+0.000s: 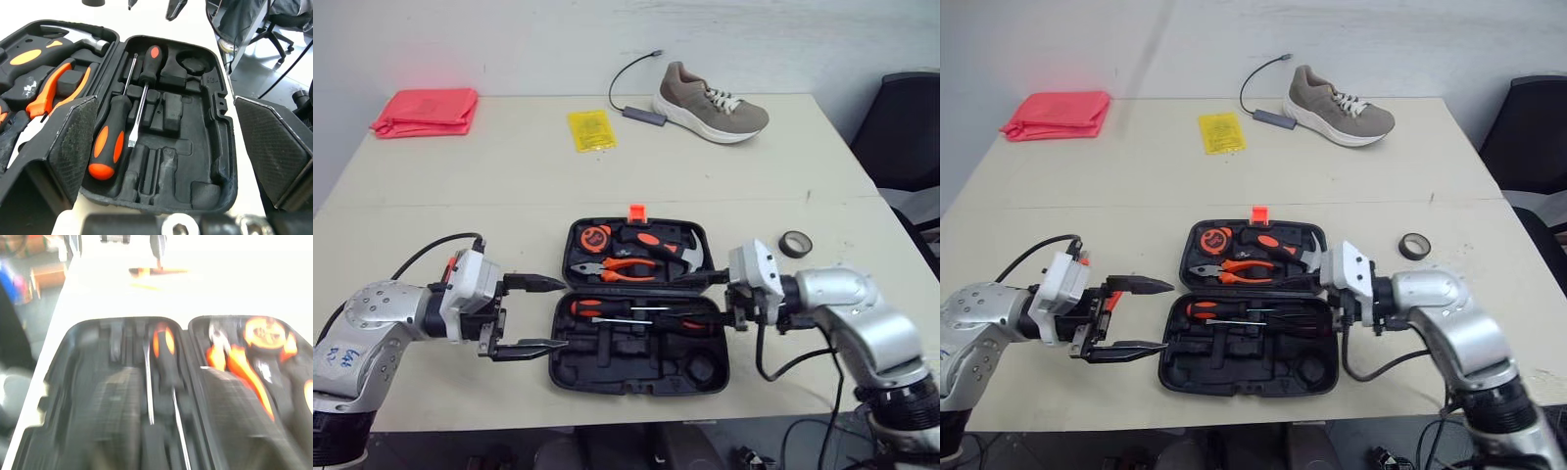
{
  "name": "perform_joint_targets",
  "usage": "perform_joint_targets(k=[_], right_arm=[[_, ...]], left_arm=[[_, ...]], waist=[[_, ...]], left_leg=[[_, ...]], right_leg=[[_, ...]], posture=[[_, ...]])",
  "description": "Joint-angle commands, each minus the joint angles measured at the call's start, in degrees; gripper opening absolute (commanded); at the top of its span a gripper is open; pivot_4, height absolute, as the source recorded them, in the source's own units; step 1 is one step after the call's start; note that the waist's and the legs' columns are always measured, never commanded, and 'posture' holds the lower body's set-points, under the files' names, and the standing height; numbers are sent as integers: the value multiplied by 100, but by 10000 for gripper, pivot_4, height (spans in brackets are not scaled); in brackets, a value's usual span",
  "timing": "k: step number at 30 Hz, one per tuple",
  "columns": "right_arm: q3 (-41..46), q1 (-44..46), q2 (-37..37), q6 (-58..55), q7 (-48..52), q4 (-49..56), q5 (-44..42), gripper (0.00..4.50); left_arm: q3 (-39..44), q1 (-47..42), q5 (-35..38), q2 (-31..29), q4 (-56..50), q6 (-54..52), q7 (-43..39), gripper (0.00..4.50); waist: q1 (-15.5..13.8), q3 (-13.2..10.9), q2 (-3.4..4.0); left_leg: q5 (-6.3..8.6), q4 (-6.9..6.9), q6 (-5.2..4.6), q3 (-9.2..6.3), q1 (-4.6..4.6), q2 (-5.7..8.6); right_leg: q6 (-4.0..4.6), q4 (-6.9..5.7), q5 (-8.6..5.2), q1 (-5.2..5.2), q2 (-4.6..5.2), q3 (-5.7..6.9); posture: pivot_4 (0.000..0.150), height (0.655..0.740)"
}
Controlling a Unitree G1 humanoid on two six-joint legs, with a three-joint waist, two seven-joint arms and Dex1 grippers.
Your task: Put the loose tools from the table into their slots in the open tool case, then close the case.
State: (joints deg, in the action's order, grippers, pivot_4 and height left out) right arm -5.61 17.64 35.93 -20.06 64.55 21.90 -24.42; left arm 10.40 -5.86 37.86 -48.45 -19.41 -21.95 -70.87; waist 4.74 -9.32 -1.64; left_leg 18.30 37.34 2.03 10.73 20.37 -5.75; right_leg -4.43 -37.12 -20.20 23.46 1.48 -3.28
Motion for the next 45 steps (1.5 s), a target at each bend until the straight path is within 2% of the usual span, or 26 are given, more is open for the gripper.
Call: perform_joint_targets(k=[1, 8, 17, 22, 26, 31, 34, 39, 43, 45], right_arm=[[-263, -81, -170, 647, -152, -171, 415, 527], [-713, -206, -258, 1374, -76, -873, 944, 198], [-934, -339, -186, 1678, -107, -1481, 1420, 198], [-1199, -308, -15, 1465, -151, -1631, 1786, 198], [-1392, -194, 49, 716, -317, -1568, 1950, 198], [-1651, -180, 116, 358, -403, -1409, 2091, 198], [-1621, -240, 65, 405, -423, -1293, 1935, 198], [-756, -281, -325, 1509, -558, -1118, 1178, 198], [152, -571, -103, 1182, -356, -393, 111, 198], [654, -856, 231, 828, -305, -19, -319, 6938]], left_arm=[[-37, -72, -37, 8, -5, 128, -66, 45000], [-115, -149, -71, 8, 48, 171, -87, 45000], [-113, -136, -94, -20, 37, 171, -75, 45000], [-102, -133, -116, -29, 33, 161, -64, 45000], [-115, -153, -138, -31, 50, 159, -60, 45000], [-139, -163, -169, -16, 51, 157, -42, 45000], [-133, -170, -179, -5, 51, 151, -23, 45000], [-23, -182, -224, 62, 148, 238, 123, 45000], [262, -128, -93, 76, 241, 159, 300, 45000], [527, -28, -125, 21, 350, 128, 436, 45000]], waist=[[-3, 0, 0], [-3, 0, 0], [0, 0, 0], [1, 5, -5], [0, 22, -28], [1, 38, -49], [-1, 60, -73], [-13, 63, -82], [-24, 21, -44], [-32, 16, -38]], left_leg=[[0, 1, 0, 0, 0, 0], [-1, 6, -1, 1, -2, 3], [-1, 16, -1, 1, -10, 0], [0, 22, -1, 1, -19, -1], [0, 26, -1, -2, -24, -3], [2, 28, 2, -6, -53, -7], [11, 1, 9, -6, -121, -8], [11, -13, 12, -6, -115, -10], [11, -7, 9, -3, -96, -6], [11, -11, 9, -4, -94, -9]], right_leg=[[0, 0, 0, 0, -1, 1], [0, -7, 0, 0, -3, 1], [3, -25, -2, -3, -2, -2], [3, -30, -2, -13, -2, -2], [4, -32, -2, -19, 1, -1], [9, -31, -5, -54, 6, 1], [26, -16, -14, -113, 11, 2], [30, -9, -17, -108, 9, 5], [25, -10, -14, -92, 12, 1], [24, -4, -13, -91, 11, 2]], posture=[[1500, 7400], [1500, 7400], [1500, 7400], [1500, 7400], [1500, 7400], [1500, 7400], [1500, 7400], [1500, 7400], [1500, 7400], [1500, 7400]])
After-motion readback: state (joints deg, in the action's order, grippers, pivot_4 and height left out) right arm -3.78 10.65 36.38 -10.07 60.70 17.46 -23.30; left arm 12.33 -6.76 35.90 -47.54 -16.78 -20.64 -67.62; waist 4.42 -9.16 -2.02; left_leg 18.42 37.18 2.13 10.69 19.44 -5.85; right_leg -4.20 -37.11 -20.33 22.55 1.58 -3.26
